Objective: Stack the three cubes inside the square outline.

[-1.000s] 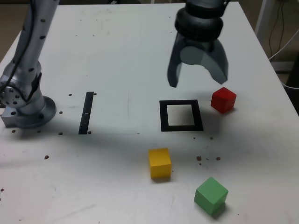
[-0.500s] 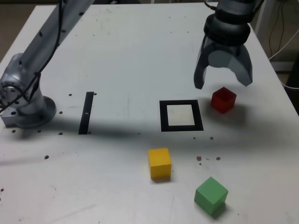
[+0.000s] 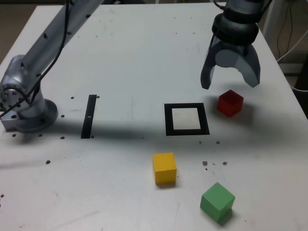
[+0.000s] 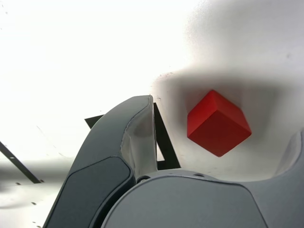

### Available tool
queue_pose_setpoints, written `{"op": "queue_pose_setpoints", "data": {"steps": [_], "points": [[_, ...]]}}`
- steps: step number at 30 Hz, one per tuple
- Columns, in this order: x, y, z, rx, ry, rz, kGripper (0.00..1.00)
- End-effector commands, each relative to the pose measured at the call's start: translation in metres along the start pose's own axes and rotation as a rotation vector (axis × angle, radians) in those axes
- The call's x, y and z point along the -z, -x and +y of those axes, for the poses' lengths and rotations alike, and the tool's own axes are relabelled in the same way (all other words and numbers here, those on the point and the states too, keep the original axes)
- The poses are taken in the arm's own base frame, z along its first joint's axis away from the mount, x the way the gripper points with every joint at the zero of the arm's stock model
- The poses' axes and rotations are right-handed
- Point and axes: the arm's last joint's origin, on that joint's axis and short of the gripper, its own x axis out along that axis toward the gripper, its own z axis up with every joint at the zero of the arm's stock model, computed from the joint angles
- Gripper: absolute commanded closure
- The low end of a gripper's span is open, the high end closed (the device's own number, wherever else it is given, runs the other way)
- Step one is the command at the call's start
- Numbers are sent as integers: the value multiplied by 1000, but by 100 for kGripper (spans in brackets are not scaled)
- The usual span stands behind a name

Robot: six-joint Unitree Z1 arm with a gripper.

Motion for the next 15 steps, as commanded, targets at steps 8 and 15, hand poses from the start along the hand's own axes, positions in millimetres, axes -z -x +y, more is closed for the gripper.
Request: {"op": "queue_pose_setpoints", "data": {"steps": [8,15], "points": [[-2,0,-5,-29,-329,9,2],[-5,1,-6,-58,-518,-7,2]]}}
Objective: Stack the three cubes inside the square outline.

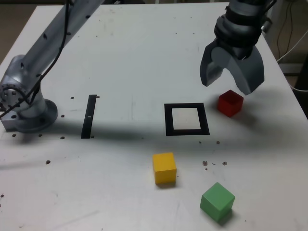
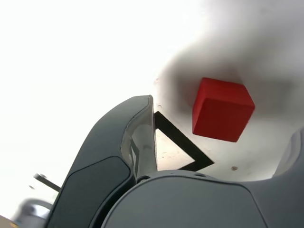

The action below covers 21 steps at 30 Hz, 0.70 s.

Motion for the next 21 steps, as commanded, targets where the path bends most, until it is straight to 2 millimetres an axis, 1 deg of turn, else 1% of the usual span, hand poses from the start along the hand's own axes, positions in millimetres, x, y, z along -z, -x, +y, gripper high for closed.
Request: {"op": "queue_pose_setpoints", "data": {"steps": [1,6,13,17,21], "points": [[0,2,-1,-14,-48,3,2],[-2,4,-3,-34,-77,11,2],[-10,4,-7,-53,-90,13,2],[-16,-2,-8,-48,-86,14,2],[-23,-13,-6,-35,-81,25,3]]}}
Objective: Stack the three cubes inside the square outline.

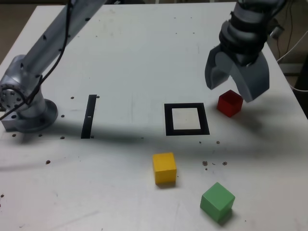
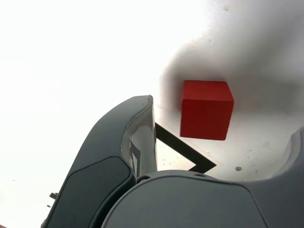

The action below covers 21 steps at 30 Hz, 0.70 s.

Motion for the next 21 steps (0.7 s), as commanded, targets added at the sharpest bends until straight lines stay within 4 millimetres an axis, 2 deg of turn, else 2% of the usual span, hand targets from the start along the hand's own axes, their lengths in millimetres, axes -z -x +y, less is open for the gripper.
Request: {"op": "queue_pose_setpoints", "data": {"steps": [1,10,21], "points": [[-6,-12,3,13,3,11,3],[-18,-36,10,33,11,28,4],[-21,-43,11,55,35,42,13]]}}
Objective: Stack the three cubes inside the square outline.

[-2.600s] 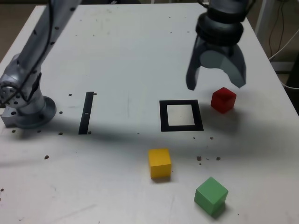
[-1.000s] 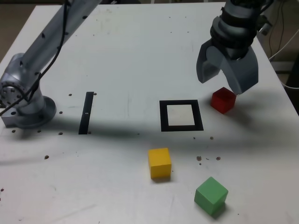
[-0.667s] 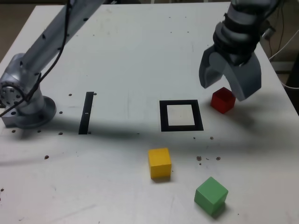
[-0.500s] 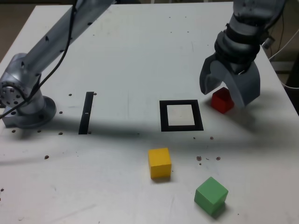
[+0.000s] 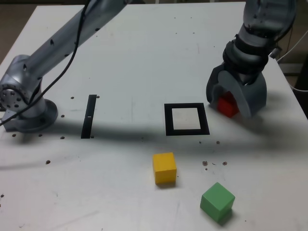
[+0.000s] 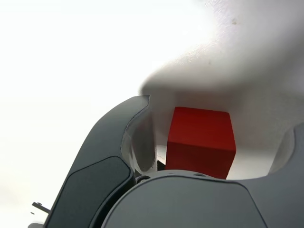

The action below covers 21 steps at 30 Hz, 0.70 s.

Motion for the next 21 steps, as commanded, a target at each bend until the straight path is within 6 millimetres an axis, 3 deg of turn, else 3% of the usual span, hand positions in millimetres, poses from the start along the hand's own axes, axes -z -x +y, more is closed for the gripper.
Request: {"op": "queue_pose_setpoints", "data": {"steps": [1,12,21], "points": [[-2,-3,0,7,4,3,15],[-2,-4,1,-3,46,14,53],[-1,-7,2,1,47,18,54]]}}
